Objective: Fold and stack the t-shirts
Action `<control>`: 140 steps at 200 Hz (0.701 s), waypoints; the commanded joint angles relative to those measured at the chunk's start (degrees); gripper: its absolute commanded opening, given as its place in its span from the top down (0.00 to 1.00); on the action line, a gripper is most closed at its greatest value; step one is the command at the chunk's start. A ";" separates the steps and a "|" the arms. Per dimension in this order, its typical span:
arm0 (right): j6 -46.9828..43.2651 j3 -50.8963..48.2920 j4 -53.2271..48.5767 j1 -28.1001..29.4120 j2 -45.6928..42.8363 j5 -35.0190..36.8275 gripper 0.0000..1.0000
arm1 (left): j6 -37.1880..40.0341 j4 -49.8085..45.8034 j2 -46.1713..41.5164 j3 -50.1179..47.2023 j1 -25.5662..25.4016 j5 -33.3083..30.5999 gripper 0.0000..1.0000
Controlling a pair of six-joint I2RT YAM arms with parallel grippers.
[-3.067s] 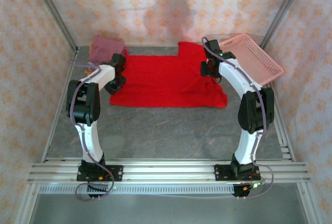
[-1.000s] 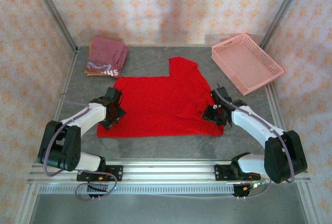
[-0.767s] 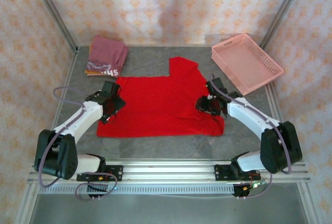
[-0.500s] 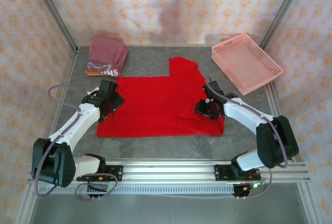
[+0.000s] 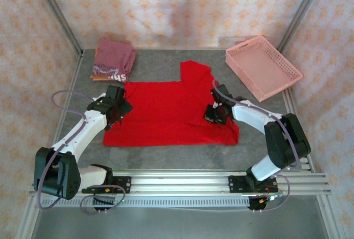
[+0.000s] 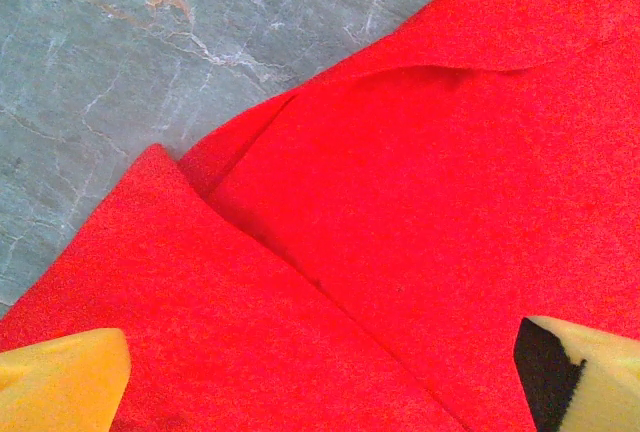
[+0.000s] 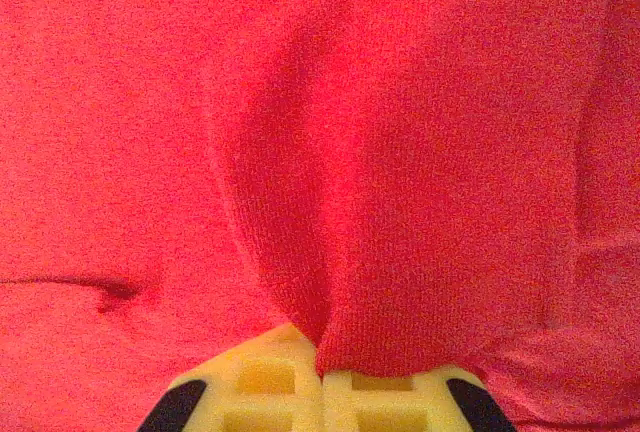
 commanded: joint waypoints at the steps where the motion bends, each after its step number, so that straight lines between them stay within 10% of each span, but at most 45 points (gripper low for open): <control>1: -0.85 3.68 0.83 0.25 1.62 -0.44 1.00 | 1.38 -1.44 0.73 -0.15 -0.05 -1.62 0.00; 90: -1.57 18.58 1.29 0.25 12.20 -0.84 0.99 | 1.78 -0.42 2.02 -0.28 -0.13 -0.43 0.00; 120: -1.99 23.71 1.24 0.24 14.67 -1.37 0.56 | 2.45 -0.12 2.59 -0.32 -0.17 0.55 0.00; 140: -2.31 22.91 2.30 0.04 11.30 -0.06 0.44 | 2.99 0.38 2.51 -0.35 -0.66 1.23 0.00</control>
